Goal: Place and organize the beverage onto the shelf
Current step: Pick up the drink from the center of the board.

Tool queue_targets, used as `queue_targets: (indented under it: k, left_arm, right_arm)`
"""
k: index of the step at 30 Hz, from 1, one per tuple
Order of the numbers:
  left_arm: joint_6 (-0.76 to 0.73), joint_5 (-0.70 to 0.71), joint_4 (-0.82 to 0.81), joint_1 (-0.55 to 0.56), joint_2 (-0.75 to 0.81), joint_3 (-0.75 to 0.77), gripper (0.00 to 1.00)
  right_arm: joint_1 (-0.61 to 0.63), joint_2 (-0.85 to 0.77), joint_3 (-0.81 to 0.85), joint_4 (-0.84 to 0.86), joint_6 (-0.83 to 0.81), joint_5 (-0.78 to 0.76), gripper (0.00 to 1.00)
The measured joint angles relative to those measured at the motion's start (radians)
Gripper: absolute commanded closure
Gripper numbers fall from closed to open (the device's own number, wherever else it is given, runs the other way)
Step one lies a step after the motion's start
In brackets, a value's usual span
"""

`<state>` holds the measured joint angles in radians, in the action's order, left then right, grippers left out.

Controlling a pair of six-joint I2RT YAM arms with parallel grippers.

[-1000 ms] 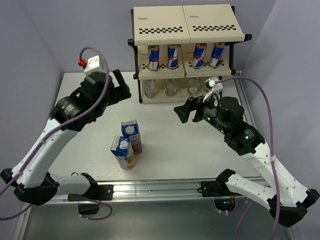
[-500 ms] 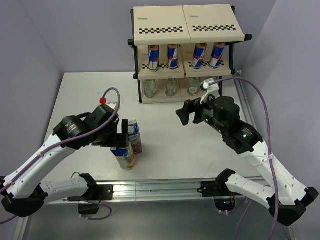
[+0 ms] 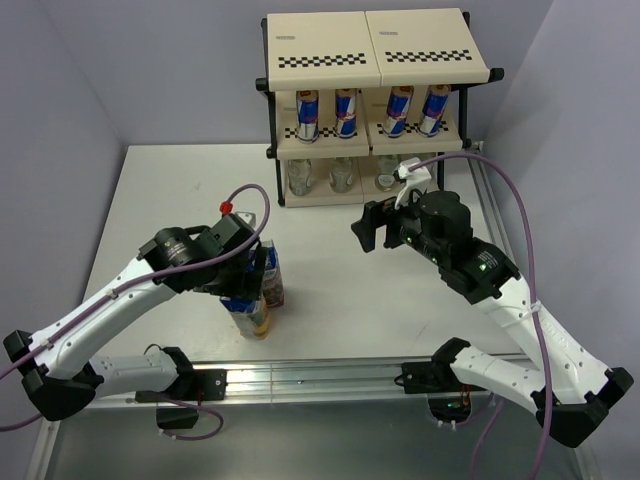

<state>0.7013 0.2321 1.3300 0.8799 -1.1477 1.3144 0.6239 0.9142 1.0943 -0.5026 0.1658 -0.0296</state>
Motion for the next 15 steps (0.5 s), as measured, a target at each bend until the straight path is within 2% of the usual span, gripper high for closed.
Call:
queue_targets:
  k: [1, 2, 4, 5, 8, 15]
  left_arm:
    - [-0.001, 0.000, -0.004, 0.001, 0.000, 0.000, 0.19]
    - [0.000, 0.001, -0.005, 0.002, 0.001, 0.000, 0.38]
    - [0.002, -0.001, -0.014, 0.006, 0.003, 0.000, 0.62]
    - [-0.001, -0.002, -0.014, 0.006, 0.005, 0.000, 0.79]
    - [0.001, 0.010, -0.006, 0.007, 0.005, 0.002, 1.00]
    - [-0.010, 0.062, 0.063, 0.006, 0.032, 0.039, 1.00]
  right_arm:
    - [0.000, 0.000, 0.000, 0.000, 0.000, 0.001, 0.02]
    - [0.000, 0.002, 0.000, 0.000, 0.000, 0.002, 0.02]
    - [0.000, 0.004, 0.001, 0.000, 0.000, 0.005, 0.02]
    - [0.000, 0.006, 0.001, 0.000, 0.000, 0.007, 0.02]
    - [0.000, 0.011, 0.001, 0.001, -0.002, 0.019, 0.02]
    - [0.000, 0.040, 0.001, 0.044, -0.006, 0.129, 0.02]
